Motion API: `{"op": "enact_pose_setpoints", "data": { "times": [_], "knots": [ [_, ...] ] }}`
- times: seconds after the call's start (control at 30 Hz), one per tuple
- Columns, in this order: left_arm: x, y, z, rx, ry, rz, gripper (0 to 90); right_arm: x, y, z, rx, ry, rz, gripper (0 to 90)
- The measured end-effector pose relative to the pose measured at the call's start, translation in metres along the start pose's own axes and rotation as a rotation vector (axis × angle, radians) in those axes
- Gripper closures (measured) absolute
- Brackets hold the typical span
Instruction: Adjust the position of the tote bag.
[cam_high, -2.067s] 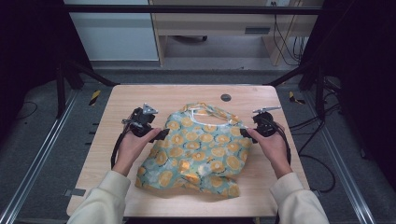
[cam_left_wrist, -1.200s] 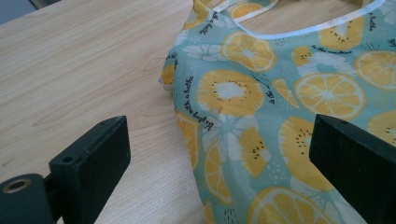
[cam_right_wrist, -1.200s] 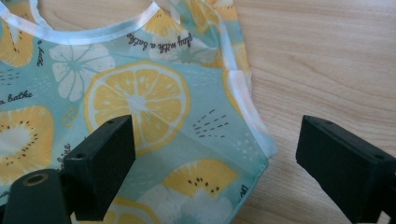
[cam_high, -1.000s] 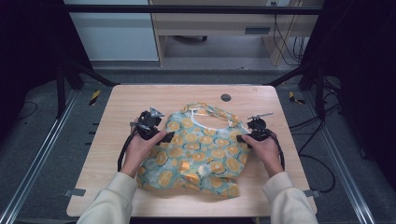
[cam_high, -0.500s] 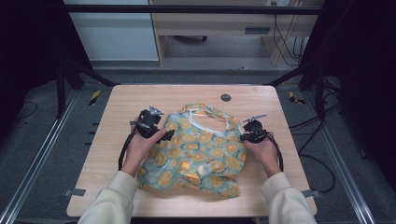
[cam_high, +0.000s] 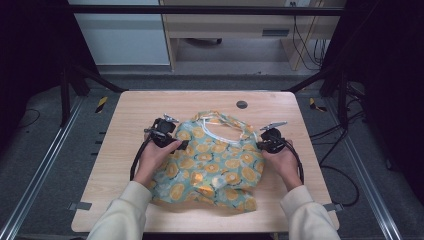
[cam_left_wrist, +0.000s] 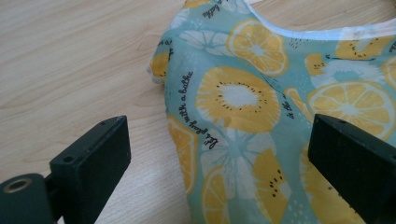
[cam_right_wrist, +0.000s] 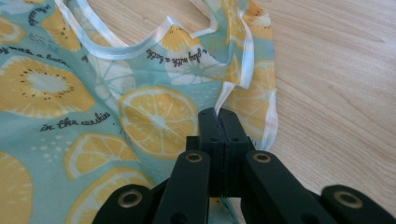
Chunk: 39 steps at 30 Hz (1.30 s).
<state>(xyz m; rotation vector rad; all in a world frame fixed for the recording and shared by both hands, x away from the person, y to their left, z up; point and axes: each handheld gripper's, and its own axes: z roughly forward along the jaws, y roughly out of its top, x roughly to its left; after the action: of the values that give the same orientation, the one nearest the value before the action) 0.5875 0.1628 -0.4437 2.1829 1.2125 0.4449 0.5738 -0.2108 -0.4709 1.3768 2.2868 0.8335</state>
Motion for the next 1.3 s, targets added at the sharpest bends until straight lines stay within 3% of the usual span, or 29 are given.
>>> {"op": "enact_pose_setpoints", "data": {
  "times": [0.27,0.4,0.47,0.5,0.53,0.57,0.63,0.7,0.73,0.8,0.83,1.3],
  "knots": [
    [0.0,-0.003,0.007,0.048,-0.045,-0.007,7.8,0.0,0.0,0.0,-0.003,0.006,-0.004,90.0],
    [0.0,-0.004,0.01,0.073,-0.055,0.0,17.5,0.001,0.0,0.0,-0.008,0.012,0.0,89.9],
    [0.0,-0.004,0.012,0.086,-0.056,0.003,27.9,0.001,0.0,0.0,-0.014,0.012,-0.006,89.9],
    [-0.001,-0.005,0.013,0.086,-0.056,0.006,42.1,0.002,0.001,-0.001,-0.013,0.016,-0.006,90.0],
    [-0.001,-0.005,0.013,0.085,-0.056,0.007,42.1,0.002,0.001,-0.001,-0.013,0.016,-0.006,90.0],
    [-0.002,-0.006,0.014,0.086,-0.062,0.018,48.6,0.002,0.001,-0.001,-0.014,0.015,-0.006,90.0],
    [-0.004,-0.007,0.015,0.086,-0.072,0.039,67.7,0.001,0.001,-0.002,-0.022,0.014,-0.003,90.0],
    [-0.005,-0.008,0.016,0.086,-0.076,0.041,72.7,0.001,0.001,-0.002,-0.024,0.009,-0.008,90.0],
    [-0.004,-0.009,0.015,0.073,-0.091,0.043,80.8,0.001,0.002,-0.004,-0.026,0.01,-0.008,90.0],
    [-0.004,-0.01,0.014,0.065,-0.098,0.047,87.8,0.001,0.002,-0.005,-0.032,0.011,-0.011,90.0],
    [-0.003,-0.01,0.011,0.044,-0.097,0.048,88.6,0.001,0.002,-0.006,-0.034,0.016,-0.013,90.0],
    [0.003,-0.013,-0.001,-0.014,-0.082,0.042,90.0,-0.002,0.005,-0.019,-0.082,-0.014,-0.036,90.0]
  ]
}}
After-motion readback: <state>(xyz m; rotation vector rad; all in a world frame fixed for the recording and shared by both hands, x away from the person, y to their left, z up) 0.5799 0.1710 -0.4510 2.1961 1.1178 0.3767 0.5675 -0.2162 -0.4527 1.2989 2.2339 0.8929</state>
